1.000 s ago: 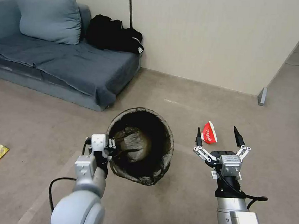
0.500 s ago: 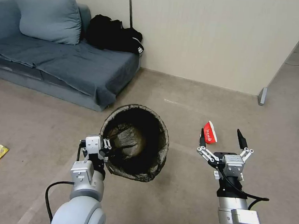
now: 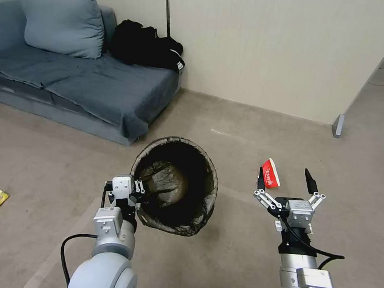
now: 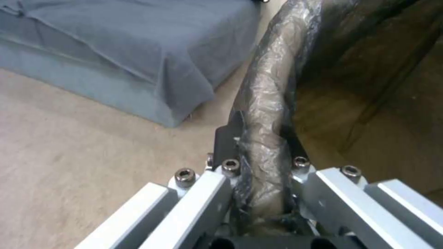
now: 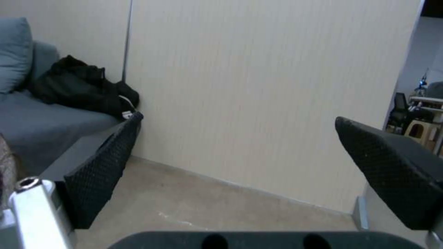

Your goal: Pick up the trash bin, then pick up the garbage from the floor and place it into the trash bin.

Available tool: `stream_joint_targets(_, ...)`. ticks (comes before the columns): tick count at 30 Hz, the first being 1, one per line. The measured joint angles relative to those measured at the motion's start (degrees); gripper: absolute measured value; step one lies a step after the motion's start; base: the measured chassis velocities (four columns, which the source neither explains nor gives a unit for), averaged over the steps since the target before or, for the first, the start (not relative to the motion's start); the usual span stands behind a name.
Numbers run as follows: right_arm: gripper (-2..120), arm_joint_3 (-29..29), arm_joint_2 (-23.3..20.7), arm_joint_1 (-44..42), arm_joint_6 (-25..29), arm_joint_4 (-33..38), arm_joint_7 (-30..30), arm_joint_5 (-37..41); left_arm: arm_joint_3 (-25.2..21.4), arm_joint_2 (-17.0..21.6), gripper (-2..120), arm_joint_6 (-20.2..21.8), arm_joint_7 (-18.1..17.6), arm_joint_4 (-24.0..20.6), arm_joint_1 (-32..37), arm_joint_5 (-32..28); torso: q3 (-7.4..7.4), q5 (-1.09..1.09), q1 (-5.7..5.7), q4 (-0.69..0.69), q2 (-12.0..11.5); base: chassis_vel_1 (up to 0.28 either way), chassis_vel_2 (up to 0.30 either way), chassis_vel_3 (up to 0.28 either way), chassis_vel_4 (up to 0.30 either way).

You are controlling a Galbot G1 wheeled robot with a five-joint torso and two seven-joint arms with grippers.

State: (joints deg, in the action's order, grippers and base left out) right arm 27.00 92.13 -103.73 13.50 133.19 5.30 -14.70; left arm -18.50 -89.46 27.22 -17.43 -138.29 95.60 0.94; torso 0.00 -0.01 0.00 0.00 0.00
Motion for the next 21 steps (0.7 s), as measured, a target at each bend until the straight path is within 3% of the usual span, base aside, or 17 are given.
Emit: stream_joint_targets(21,100,0.2,0.0,-0.1,0.1,0.2,0.2,0.6,0.3,0.0,1,0.3,0.0,0.5,-0.1,-0.1,0.00,0.01,0.01,0.00,0.0,-0.114,0.114,0.114,-0.109)
